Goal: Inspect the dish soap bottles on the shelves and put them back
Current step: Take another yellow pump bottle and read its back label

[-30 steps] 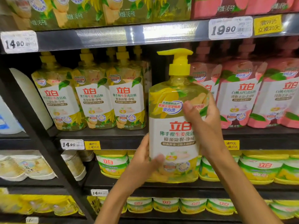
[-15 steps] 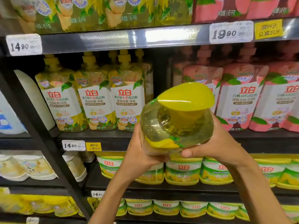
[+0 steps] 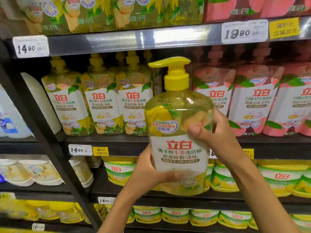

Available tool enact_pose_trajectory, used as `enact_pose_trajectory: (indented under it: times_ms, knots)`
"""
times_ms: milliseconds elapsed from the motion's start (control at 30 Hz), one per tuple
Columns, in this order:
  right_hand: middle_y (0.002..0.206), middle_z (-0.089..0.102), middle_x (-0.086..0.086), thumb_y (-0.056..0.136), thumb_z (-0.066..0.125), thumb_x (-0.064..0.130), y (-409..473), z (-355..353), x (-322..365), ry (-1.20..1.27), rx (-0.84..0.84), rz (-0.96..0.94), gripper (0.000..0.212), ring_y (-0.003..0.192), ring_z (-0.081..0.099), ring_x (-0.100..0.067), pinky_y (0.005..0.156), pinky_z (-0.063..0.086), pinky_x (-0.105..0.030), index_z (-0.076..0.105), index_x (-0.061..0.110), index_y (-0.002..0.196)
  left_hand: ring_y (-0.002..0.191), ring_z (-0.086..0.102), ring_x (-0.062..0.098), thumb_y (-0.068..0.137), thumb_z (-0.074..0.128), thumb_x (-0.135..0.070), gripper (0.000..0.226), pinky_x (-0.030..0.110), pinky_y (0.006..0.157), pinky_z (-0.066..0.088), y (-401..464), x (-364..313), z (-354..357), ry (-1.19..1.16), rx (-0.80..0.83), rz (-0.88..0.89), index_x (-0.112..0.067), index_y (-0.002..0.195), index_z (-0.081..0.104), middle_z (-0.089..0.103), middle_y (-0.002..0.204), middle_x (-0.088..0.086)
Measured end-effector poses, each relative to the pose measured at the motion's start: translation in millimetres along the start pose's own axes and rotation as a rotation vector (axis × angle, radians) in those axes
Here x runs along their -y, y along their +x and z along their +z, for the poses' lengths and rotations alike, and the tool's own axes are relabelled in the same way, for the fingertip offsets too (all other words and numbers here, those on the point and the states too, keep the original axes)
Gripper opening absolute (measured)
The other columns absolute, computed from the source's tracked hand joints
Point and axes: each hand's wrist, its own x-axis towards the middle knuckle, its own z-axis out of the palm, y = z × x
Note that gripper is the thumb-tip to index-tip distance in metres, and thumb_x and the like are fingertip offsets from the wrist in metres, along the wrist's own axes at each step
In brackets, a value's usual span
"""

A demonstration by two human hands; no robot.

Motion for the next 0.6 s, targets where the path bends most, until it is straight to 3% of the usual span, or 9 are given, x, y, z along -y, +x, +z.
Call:
enact_pose_trajectory:
  times_ms: [100,167,267,367,433,467,533,567,600]
  knots:
    - [0.087,0.075,0.006,0.068,0.073,0.042,6,6,-9,0.092,-0.066,0.098,0.031,0.079,0.073,-0.011,0.063,0.055,-0.021,0.066,0.031,0.096,0.092,0.071,0.007,0.038,0.091,-0.045,0.089,0.017,0.063,0.054,-4,-2,12,-0.047,-0.004,-0.038,-0.010,0.113,0.059,0.075,0.099,-0.008]
    - [0.088,0.076,-0.004,0.071,0.077,0.045,12,7,-10,0.149,-0.119,0.237,0.037,0.080,0.074,-0.021,0.063,0.058,-0.030,0.067,0.025,0.101,0.094,0.071,0.012,0.044,0.088,-0.042,0.077,0.021,0.066,0.055,-4,-2,17,-0.108,-0.042,-0.074,-0.016,0.111,0.061,0.075,0.101,-0.005]
    - [0.096,0.077,-0.007,0.075,0.073,0.058,27,3,-10,0.137,-0.150,0.469,0.054,0.091,0.074,-0.025,0.083,0.058,-0.043,0.068,0.017,0.109,0.100,0.070,0.024,0.052,0.086,-0.042,0.067,0.031,0.075,0.058,-7,-10,16,-0.283,-0.022,-0.164,-0.019,0.112,0.065,0.074,0.107,0.006]
    - [0.101,0.076,-0.007,0.087,0.057,0.057,34,-2,-13,0.152,-0.153,0.584,0.044,0.098,0.072,-0.024,0.096,0.052,-0.047,0.071,0.019,0.105,0.105,0.067,0.029,0.073,0.076,-0.034,0.052,0.040,0.088,0.055,-11,-35,17,-0.288,-0.053,-0.292,-0.017,0.121,0.062,0.070,0.114,0.011]
    - [0.108,0.075,-0.008,0.090,0.056,0.051,33,-6,-15,0.195,-0.135,0.633,0.044,0.102,0.070,-0.025,0.100,0.049,-0.048,0.067,0.017,0.115,0.109,0.063,0.028,0.093,0.057,-0.016,0.040,0.014,0.086,0.049,-15,-43,17,-0.304,0.018,-0.316,-0.010,0.132,0.053,0.061,0.129,0.018]
    - [0.109,0.074,-0.009,0.088,0.059,0.047,31,-7,-16,0.200,-0.110,0.647,0.044,0.103,0.070,-0.026,0.101,0.048,-0.048,0.066,0.016,0.117,0.099,0.065,0.021,0.100,0.041,-0.010,0.034,-0.001,0.068,0.043,-18,-40,14,-0.357,0.035,-0.251,-0.005,0.134,0.046,0.060,0.126,0.025]
    - [0.109,0.074,-0.008,0.083,0.064,0.041,26,-10,-18,0.180,-0.072,0.671,0.042,0.103,0.070,-0.025,0.102,0.047,-0.049,0.067,0.014,0.114,0.050,0.063,0.002,0.103,0.025,-0.005,0.025,0.004,0.041,0.039,-16,-53,13,-0.239,0.129,-0.176,-0.003,0.121,0.043,0.070,0.068,0.025]
    - [0.109,0.074,-0.008,0.083,0.064,0.039,24,-10,-18,0.188,-0.071,0.687,0.039,0.104,0.070,-0.025,0.103,0.047,-0.048,0.068,0.014,0.112,0.035,0.057,0.001,0.103,0.024,-0.001,0.023,0.008,0.036,0.040,-13,-58,14,-0.128,0.069,-0.183,-0.001,0.115,0.042,0.062,0.043,0.016]
    - [0.110,0.074,-0.009,0.087,0.062,0.038,23,-11,-19,0.213,-0.082,0.704,0.035,0.105,0.069,-0.026,0.104,0.046,-0.048,0.069,0.014,0.112,0.040,0.062,0.003,0.101,0.026,0.001,0.023,0.010,0.041,0.044,-9,-66,17,-0.091,0.005,-0.246,0.003,0.115,0.044,0.060,0.041,0.019]
